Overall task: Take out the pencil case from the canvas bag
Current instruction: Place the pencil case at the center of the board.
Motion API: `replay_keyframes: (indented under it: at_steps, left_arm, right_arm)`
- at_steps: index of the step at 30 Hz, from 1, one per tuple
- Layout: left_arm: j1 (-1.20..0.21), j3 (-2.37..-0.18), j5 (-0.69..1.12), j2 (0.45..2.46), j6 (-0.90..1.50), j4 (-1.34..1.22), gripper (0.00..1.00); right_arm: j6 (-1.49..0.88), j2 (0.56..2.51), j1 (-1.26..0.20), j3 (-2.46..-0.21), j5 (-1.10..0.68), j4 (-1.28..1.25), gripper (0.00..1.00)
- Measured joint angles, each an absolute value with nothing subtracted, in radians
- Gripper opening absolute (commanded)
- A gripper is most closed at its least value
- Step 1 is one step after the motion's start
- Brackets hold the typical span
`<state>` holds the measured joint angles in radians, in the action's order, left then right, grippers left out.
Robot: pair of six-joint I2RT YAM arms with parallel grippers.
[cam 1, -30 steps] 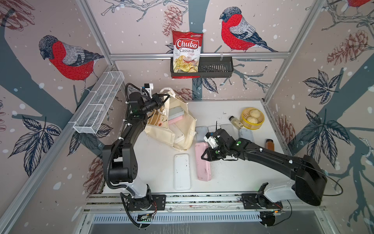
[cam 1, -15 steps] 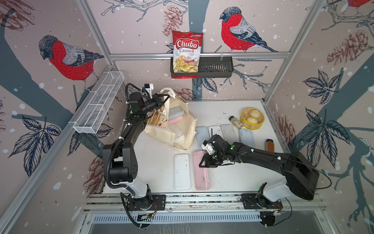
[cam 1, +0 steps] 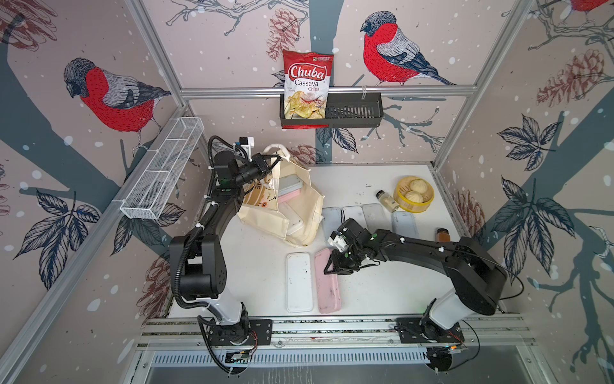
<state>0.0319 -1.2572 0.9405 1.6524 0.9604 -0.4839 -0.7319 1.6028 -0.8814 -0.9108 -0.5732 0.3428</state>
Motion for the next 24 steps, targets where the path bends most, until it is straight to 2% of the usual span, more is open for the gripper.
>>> replay_keyframes:
  at_steps: [14,24]
  left_arm:
    - [0.031,-1.257,0.941,1.651,0.953,-0.481,0.0]
    - [0.029,-1.257,0.94,1.652,0.953,-0.48,0.0]
  right_arm:
    - [-0.735,1.639,-0.863,-0.913,-0.604,0.323,0.36]
    - [-0.768,1.654,-0.863,-0.884,-0.614,0.226,0.33]
